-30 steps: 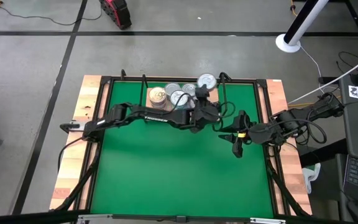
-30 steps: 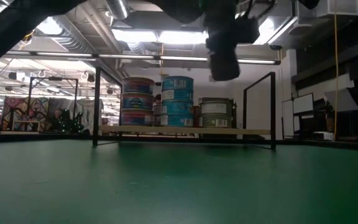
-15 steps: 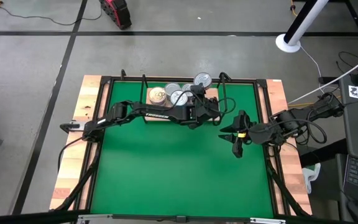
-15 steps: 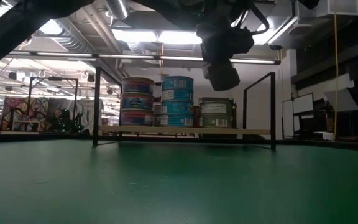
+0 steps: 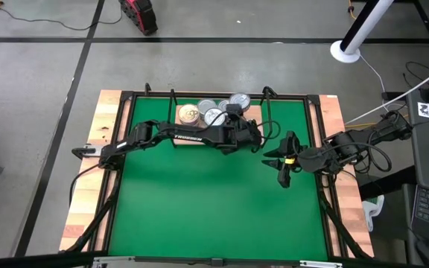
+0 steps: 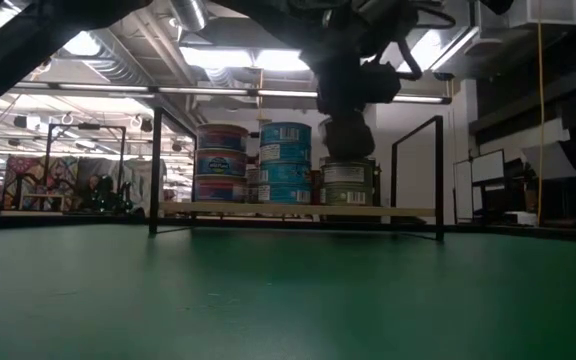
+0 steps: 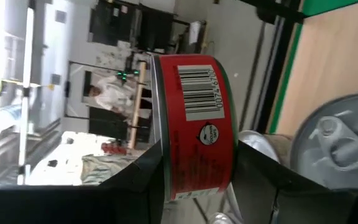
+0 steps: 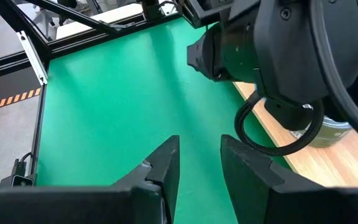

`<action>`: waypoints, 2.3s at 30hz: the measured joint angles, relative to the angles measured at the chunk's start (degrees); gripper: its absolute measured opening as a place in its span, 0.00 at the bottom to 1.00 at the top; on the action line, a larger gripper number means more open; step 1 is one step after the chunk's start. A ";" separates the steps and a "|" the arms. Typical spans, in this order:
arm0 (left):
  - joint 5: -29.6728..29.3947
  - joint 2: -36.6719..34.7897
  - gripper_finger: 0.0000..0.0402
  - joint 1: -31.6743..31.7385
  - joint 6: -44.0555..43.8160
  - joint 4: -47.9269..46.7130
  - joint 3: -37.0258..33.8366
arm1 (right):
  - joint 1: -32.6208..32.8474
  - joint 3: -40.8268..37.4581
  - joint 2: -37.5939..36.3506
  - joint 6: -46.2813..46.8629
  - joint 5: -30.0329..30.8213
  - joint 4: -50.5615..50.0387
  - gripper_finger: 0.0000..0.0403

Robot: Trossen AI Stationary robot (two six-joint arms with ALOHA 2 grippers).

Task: Stack canned seafood by type on shelf
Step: Stack the red tuna can on top of the other red tuna cans on the shelf

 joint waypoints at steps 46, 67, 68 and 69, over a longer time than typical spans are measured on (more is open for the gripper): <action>9.49 0.00 0.41 2.53 -9.16 -14.71 -0.02 | 0.00 0.02 0.00 0.00 -0.04 -0.02 0.29; 9.46 0.00 0.41 2.16 -10.94 -15.15 -0.02 | -1.07 0.02 0.00 -3.36 2.74 -0.03 0.29; 9.47 0.00 0.41 2.12 -10.94 -15.15 -0.02 | -2.12 0.02 0.00 -4.46 2.92 -0.02 0.29; 9.47 0.00 0.41 2.07 -10.96 -15.15 -0.02 | -3.38 0.02 -0.10 -5.04 2.95 -0.02 0.29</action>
